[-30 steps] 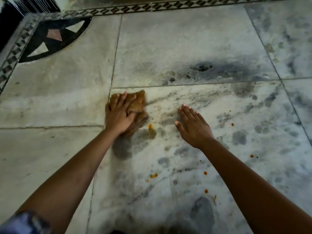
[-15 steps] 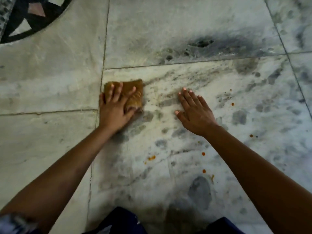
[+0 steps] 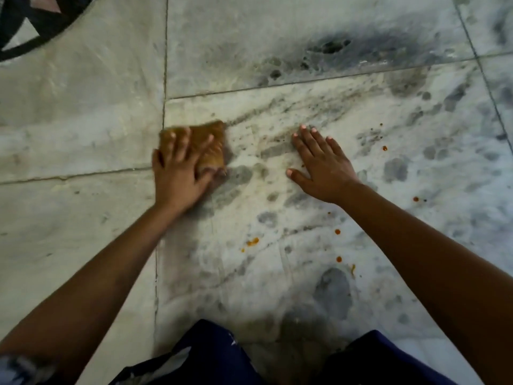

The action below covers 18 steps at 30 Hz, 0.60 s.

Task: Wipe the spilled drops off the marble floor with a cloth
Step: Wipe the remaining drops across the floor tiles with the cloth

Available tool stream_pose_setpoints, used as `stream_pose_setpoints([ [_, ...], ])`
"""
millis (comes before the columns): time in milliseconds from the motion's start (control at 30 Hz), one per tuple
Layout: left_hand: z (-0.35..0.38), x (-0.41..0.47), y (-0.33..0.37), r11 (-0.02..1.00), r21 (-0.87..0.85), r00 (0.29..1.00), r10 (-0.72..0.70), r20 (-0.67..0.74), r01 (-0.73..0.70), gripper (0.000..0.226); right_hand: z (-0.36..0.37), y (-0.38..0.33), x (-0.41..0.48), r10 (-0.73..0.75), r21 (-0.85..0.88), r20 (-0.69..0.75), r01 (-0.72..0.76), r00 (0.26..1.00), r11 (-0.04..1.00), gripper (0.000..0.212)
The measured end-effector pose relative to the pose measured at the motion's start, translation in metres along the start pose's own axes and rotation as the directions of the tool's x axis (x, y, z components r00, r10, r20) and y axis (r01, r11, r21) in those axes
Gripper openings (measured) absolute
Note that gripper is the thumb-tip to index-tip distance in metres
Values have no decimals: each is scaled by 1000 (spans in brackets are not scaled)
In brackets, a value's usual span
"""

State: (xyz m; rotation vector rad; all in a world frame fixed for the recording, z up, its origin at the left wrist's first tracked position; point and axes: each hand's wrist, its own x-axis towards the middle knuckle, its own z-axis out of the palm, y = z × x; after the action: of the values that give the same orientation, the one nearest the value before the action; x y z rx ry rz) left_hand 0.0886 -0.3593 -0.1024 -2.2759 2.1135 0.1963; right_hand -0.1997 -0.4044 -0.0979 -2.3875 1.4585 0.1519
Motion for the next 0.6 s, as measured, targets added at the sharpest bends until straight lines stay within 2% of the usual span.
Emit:
stream_pose_setpoints([
  [100,-10,53,12,972,-54,973,-230,15,230,60,2,0,0,2,0,-12,-2,1000,1000,72],
  [167,-13,76,39,972,-62,972,-223,69,227,62,0,-1,0,3,-4,-6,-3,1000,1000,72],
  [267,-6,58,78,1000,-14,996,8,83,-7,63,-4,0,-2,7,24,-28,-7,1000,1000,72],
  [333,1,21,83,980,-5,979,197,51,-197,64,-5,3,-8,45,58,-56,-42,997,997,73],
  [400,7,-8,63,954,-35,955,296,1,-296,66,-4,11,-18,74,60,-66,-71,995,996,71],
  [433,7,-15,49,957,-39,958,287,-11,-287,67,-3,16,-25,83,49,-64,-80,995,996,71],
  [500,5,-7,27,983,-30,984,180,-17,-180,68,-3,29,-39,110,22,-74,-108,991,994,73],
  [600,-2,32,41,1000,-26,1000,1,-12,-2,61,-2,43,-55,136,-9,-53,-137,989,991,75],
])
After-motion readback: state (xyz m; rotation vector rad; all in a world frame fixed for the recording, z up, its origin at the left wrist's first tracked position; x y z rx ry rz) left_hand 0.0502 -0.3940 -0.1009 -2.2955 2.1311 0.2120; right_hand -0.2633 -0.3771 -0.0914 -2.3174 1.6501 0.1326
